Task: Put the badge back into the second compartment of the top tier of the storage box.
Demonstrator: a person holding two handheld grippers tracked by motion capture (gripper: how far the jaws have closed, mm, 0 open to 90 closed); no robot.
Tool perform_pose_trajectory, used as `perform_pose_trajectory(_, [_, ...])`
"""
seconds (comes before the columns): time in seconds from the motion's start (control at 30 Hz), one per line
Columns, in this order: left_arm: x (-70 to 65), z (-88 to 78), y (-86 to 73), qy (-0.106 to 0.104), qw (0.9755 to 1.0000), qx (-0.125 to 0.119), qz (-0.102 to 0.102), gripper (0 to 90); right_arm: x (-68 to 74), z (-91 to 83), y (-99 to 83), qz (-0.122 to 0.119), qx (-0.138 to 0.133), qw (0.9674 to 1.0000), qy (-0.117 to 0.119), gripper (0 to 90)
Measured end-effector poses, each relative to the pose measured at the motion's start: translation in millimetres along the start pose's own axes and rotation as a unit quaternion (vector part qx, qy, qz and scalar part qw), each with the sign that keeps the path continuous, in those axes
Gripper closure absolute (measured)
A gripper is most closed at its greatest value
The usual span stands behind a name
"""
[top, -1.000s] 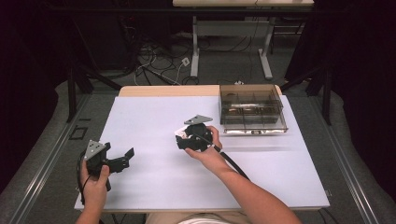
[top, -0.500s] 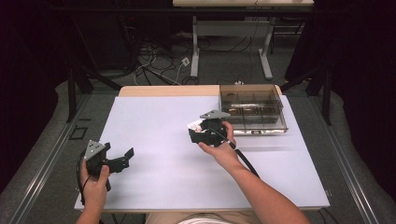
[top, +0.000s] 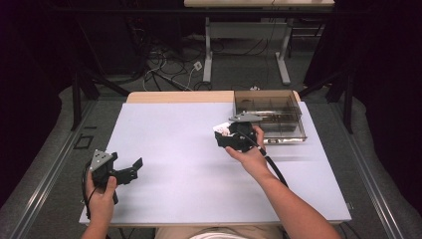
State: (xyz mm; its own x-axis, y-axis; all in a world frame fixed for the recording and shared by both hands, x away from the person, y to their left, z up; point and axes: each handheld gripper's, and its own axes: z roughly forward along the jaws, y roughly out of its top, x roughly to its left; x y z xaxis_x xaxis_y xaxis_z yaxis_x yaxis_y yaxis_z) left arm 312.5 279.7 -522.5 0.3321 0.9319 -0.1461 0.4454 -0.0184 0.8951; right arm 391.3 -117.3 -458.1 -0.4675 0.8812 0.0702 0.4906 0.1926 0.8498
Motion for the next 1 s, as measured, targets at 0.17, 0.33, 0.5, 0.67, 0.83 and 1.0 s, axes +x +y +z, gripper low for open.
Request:
perform_pose_trajectory(0.17, [-0.2,-0.1,0.1,0.000,1.0000,0.000,0.001,1.6,-11.0,-5.6,1.6,0.000,-0.003,0.9999,-0.013,32.7])
perform_pose_trajectory(0.33, [-0.6,-0.3,0.3,0.001,1.0000,-0.001,0.002,1.6,-22.4,-10.3,2.8,0.004,-0.004,0.9997,-0.024,32.6])
perform_pose_trajectory(0.5, [-0.2,-0.1,0.2,0.001,1.0000,0.000,0.001,1.6,-35.2,-12.8,2.8,0.008,-0.007,0.9992,-0.038,32.7])
perform_pose_trajectory(0.67, [-0.4,-0.4,0.3,0.002,1.0000,0.002,0.002,1.6,-46.2,-15.5,3.6,0.018,-0.006,0.9986,-0.049,32.7])
perform_pose_trajectory(0.83, [-0.2,-0.7,0.4,0.002,1.0000,0.001,0.000,1.6,-56.6,-17.3,4.2,0.018,-0.007,0.9983,-0.055,32.7])
perform_pose_trajectory(1.0, [0.5,-0.9,0.3,0.004,1.0000,0.002,-0.002,1.6,-66.4,-17.2,4.7,0.023,-0.007,0.9976,-0.066,32.7])
